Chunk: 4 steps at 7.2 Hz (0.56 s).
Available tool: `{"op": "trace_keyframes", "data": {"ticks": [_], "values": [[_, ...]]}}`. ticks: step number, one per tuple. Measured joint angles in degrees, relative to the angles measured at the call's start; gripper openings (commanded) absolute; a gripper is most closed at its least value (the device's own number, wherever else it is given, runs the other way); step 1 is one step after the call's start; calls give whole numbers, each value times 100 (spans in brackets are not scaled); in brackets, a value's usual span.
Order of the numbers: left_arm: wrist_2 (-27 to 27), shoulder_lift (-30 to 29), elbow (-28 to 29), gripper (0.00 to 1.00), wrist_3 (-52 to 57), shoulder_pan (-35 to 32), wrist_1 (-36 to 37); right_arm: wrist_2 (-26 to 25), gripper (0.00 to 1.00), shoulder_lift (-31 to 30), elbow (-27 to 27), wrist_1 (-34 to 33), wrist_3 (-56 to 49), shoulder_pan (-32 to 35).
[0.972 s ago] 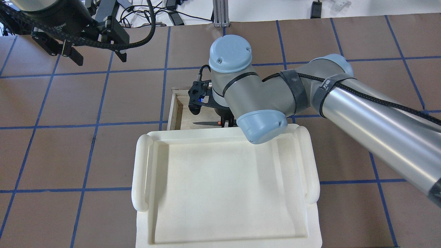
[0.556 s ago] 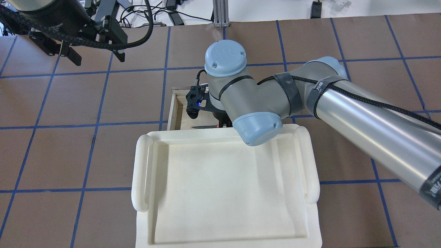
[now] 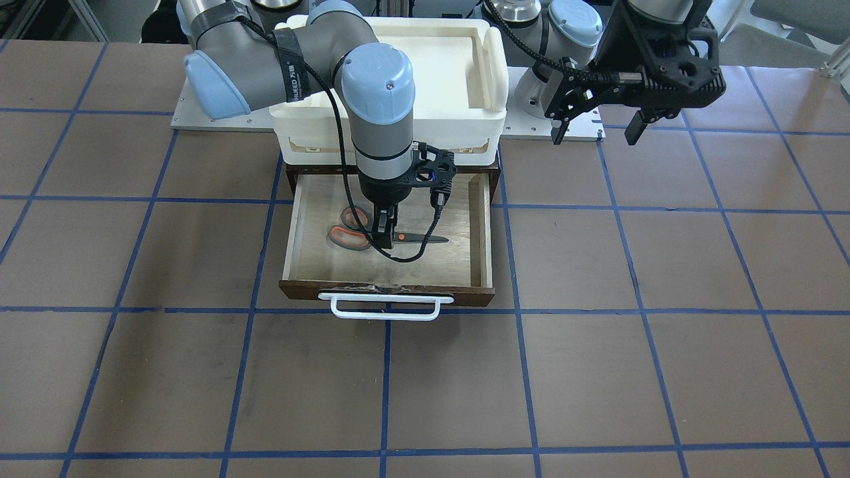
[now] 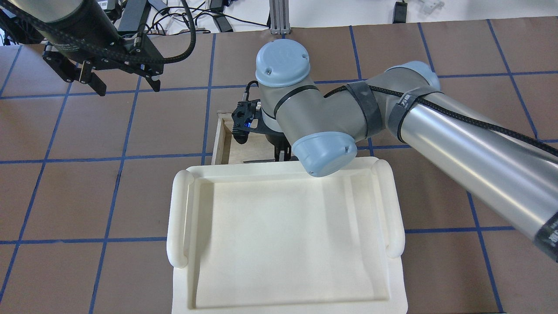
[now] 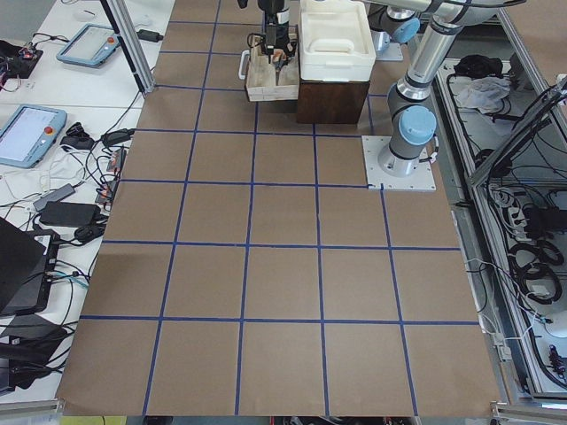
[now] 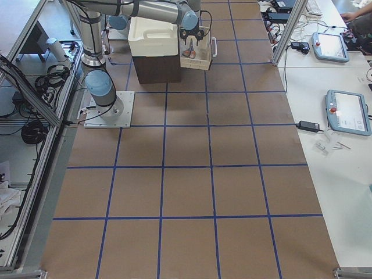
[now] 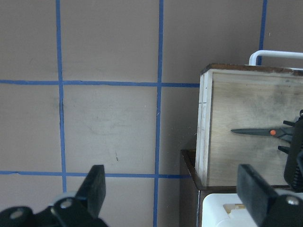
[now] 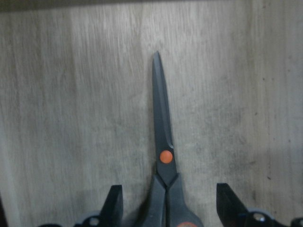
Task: Put scissors in drawer and close it
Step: 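Lower the scissors into the drawer and open the right gripper, then raise the right gripper away while the left arm reaches toward the drawer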
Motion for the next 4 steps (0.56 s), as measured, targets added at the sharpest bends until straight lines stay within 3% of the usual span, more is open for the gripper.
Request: {"op": "trace_keyframes", "data": {"ticks": [2,4], "values": [[-40,-130,-86,100,-197,-29,-20,-14,100,-72,-657,774,-26,-182],[-42,-430,-141,100,-455,-250,490,59,100,-352,-928,1254,16,-701]]}}
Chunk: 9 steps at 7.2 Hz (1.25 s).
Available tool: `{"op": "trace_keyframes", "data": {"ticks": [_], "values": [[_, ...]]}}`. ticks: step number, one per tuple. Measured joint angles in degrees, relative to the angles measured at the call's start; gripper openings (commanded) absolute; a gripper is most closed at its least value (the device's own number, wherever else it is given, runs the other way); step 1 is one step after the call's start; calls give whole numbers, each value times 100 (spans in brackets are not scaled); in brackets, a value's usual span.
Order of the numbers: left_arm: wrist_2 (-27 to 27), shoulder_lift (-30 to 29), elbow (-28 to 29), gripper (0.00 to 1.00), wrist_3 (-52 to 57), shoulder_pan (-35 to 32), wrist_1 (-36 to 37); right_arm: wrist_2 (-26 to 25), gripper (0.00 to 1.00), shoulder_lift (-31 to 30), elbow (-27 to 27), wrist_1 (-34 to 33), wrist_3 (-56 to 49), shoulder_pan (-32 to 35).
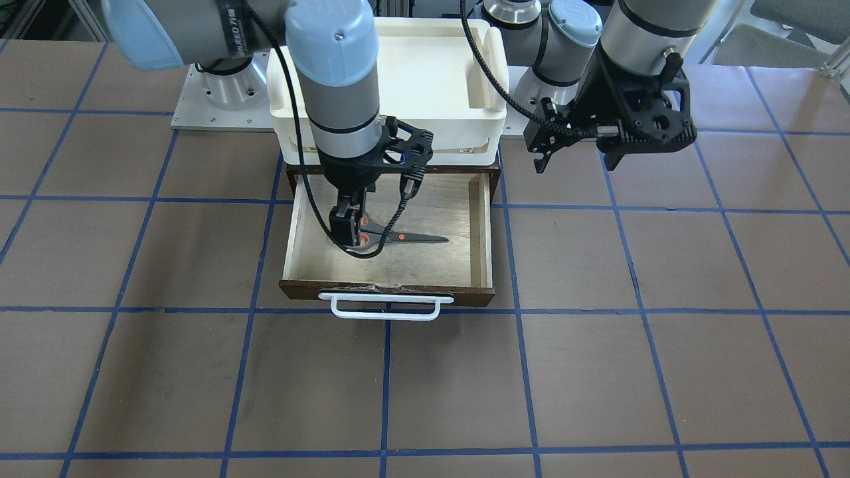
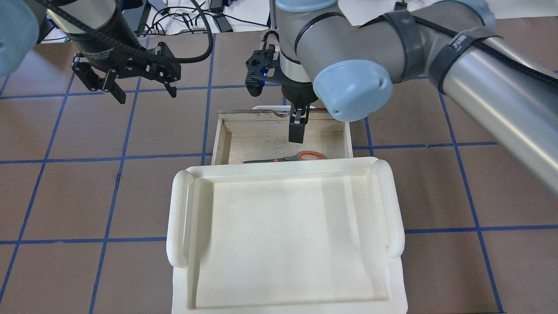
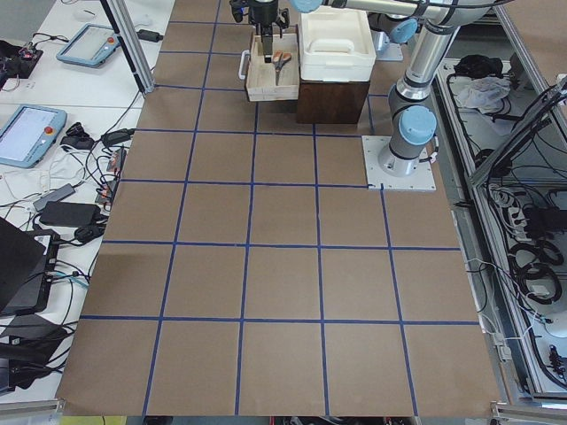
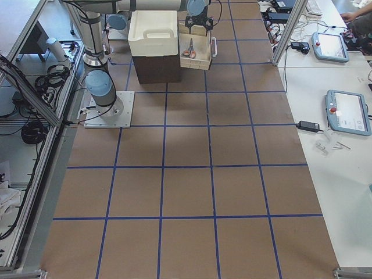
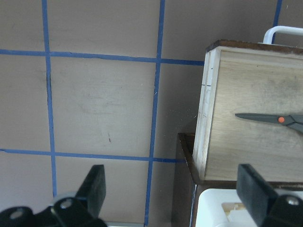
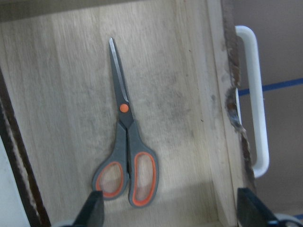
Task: Put scissors in drawer and close it
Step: 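Raise the right gripper away while the left arm reaches toward the drawer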
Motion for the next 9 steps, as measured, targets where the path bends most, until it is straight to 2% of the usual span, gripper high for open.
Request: {"op": "trace_keyframes", "data": {"ticks": [3,5,7,9], "values": [[146,-914,82,100,-393,-713,1301,341,100,-810,-19,792,599,-869],[142,-1674,521,100,-684,-1026,1849,337,100,-1042,-13,1062,2141,-1016],[142,-2493,1113,100,-1153,-1315,2190,20,100,-1182,-6,1080,3550,-1065],[144,-3019,1278,100,-1303,-1436,2721,-388,100,-1247,-7,1082,4933,-1112]]}}
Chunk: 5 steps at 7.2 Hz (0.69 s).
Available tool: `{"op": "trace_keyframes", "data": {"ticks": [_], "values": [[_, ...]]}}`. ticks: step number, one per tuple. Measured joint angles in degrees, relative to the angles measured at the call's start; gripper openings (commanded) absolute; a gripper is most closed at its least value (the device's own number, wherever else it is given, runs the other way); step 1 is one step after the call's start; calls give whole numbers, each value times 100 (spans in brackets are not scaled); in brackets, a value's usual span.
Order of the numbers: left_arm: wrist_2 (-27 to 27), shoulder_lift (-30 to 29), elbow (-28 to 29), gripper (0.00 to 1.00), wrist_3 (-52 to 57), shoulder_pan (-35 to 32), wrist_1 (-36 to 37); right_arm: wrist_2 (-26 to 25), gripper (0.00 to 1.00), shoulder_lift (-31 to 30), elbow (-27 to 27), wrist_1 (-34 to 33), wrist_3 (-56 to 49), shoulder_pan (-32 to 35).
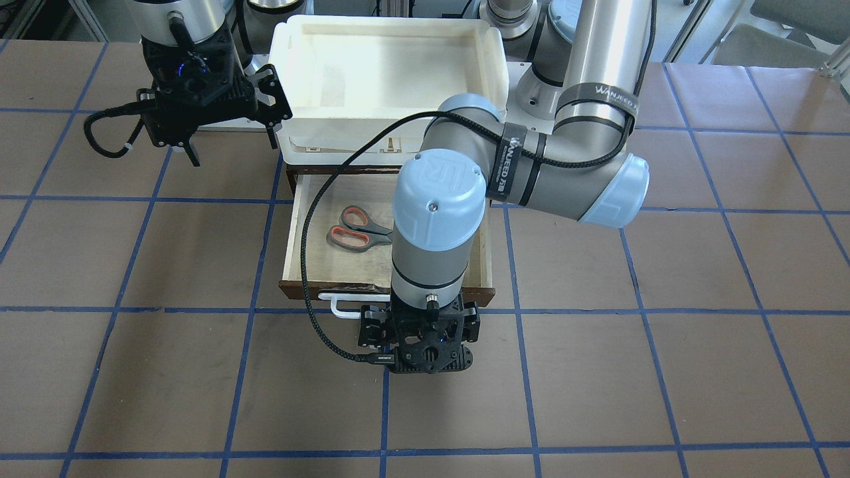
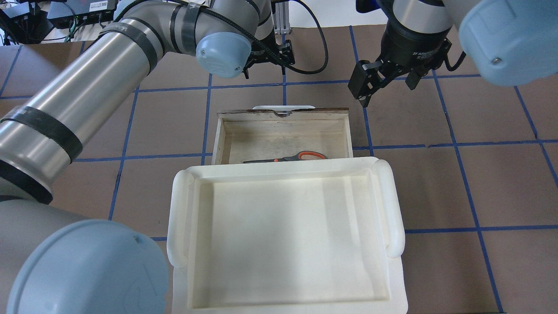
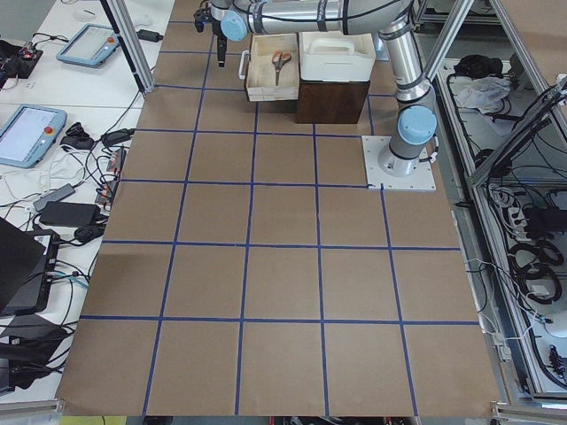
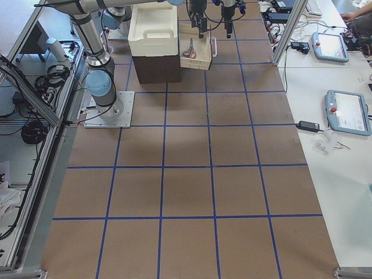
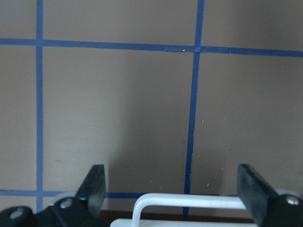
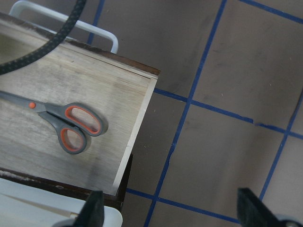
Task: Put scissors in drawer and close it
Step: 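Raise the right gripper away while the left arm reaches toward the drawer, then place the left gripper against the drawer front near its white handle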
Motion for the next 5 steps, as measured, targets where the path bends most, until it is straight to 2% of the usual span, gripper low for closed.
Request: {"op": "trace_keyframes", "data": {"ticks": [2,5], "values": [[14,-317,31,100,-4,-63,487,-35,100,-122,6,44,616,-2],[51,-703,75,100,49,-212,566,7,100,-147,15,92,708,-4]]}}
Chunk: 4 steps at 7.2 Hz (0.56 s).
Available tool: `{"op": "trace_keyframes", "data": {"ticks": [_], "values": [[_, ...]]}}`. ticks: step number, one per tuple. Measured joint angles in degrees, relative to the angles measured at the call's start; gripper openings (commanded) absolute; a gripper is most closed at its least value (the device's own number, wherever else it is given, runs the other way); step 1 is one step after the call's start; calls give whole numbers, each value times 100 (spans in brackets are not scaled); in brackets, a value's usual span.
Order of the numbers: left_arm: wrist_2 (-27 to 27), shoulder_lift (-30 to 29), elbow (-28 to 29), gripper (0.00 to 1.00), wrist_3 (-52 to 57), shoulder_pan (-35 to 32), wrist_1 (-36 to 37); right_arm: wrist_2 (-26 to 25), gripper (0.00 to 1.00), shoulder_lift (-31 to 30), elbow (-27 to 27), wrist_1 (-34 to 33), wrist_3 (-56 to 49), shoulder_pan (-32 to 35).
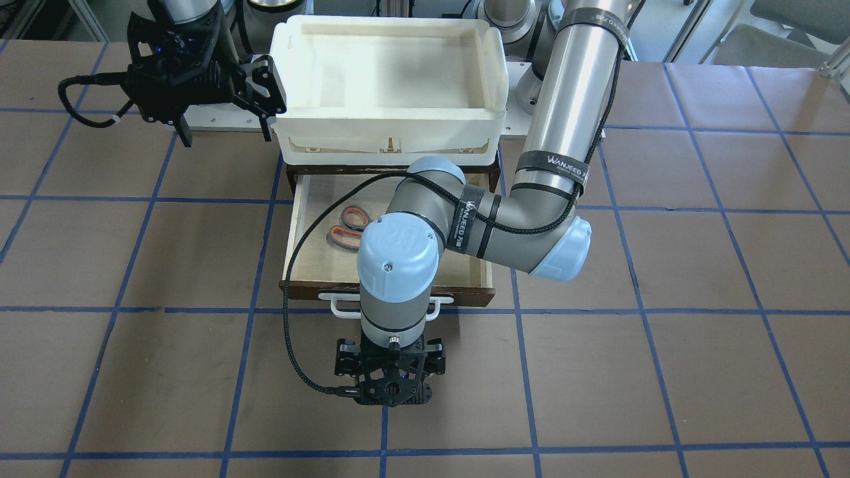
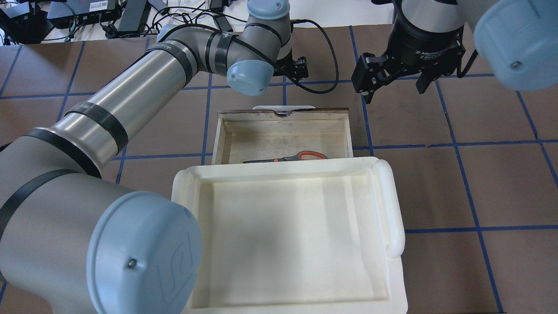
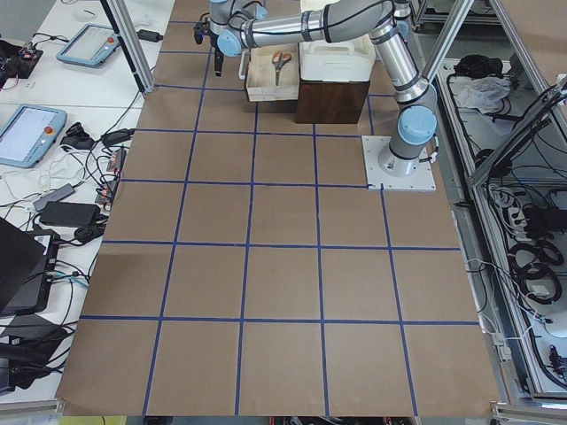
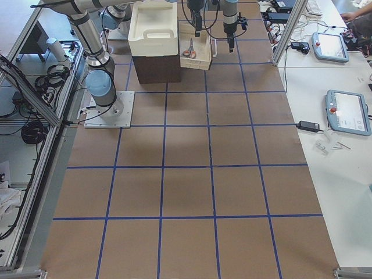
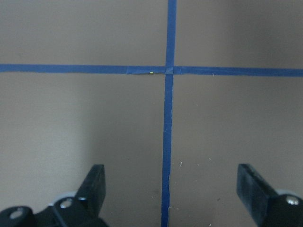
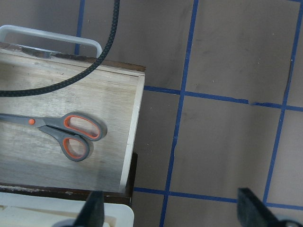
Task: Put scissors in drawer and close it
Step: 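Place the left gripper against the drawer front near its white handle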
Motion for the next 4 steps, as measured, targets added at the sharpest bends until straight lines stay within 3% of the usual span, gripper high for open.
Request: {"op": "trace_keyframes", "data": {"ticks": [4], "values": [[-29,-236,126,100,161,-19,-803,120,100,7,35,14,115,-237]]}}
